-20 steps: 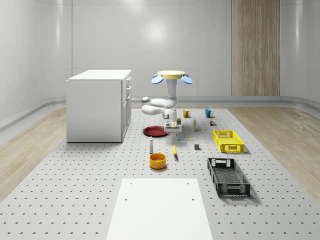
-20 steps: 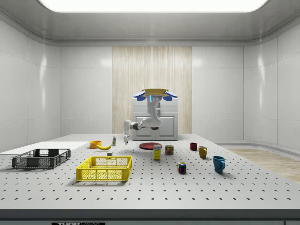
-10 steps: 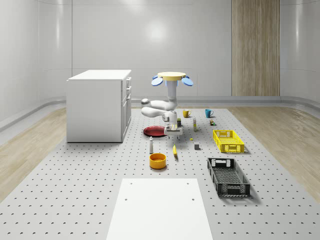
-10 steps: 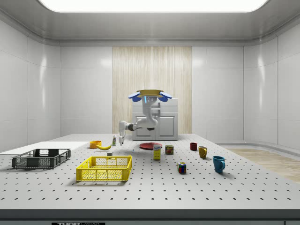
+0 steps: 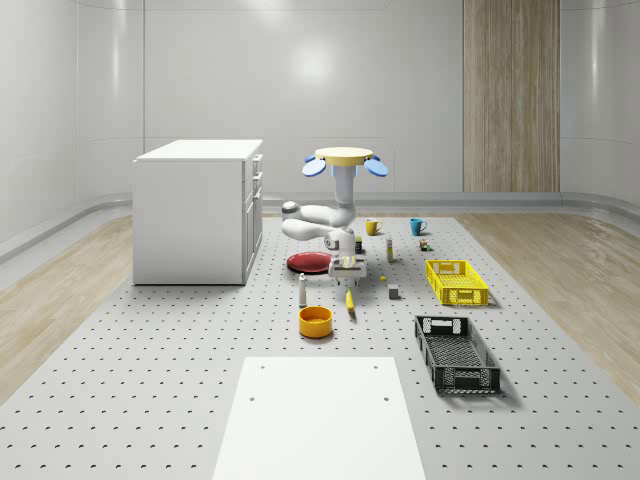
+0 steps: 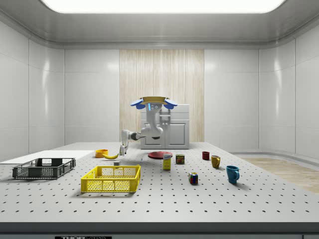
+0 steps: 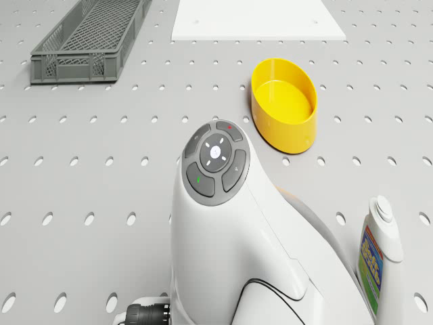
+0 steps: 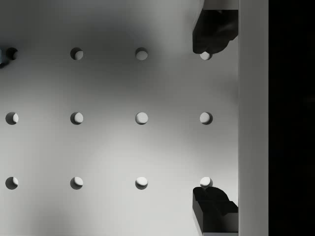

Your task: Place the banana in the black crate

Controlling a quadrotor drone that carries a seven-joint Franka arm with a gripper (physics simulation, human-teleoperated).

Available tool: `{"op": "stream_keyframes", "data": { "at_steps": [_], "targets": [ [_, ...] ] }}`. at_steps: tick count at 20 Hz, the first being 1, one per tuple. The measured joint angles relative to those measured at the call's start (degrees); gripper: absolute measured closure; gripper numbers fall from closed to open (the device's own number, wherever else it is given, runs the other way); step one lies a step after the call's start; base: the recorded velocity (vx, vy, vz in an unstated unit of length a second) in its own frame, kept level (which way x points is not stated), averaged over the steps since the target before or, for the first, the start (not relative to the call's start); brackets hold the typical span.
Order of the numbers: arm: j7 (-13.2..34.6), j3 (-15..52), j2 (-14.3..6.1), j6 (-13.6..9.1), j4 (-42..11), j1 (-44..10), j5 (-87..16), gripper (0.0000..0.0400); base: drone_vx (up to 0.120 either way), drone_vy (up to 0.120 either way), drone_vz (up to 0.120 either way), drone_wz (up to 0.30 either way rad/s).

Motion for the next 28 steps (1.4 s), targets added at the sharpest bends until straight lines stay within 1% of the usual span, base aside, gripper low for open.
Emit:
{"op": "stream_keyframes", "data": {
  "at_steps": [25,28],
  "targets": [
    [0.2,0.1,-1.1,1.0,0.0,-0.2,0.4,0.0,0.12,0.0,0.0,0.0],
    [0.2,-0.2,-1.2,1.2,0.1,-0.3,0.1,0.0,0.013,0.0,0.0,0.0]
  ]
}}
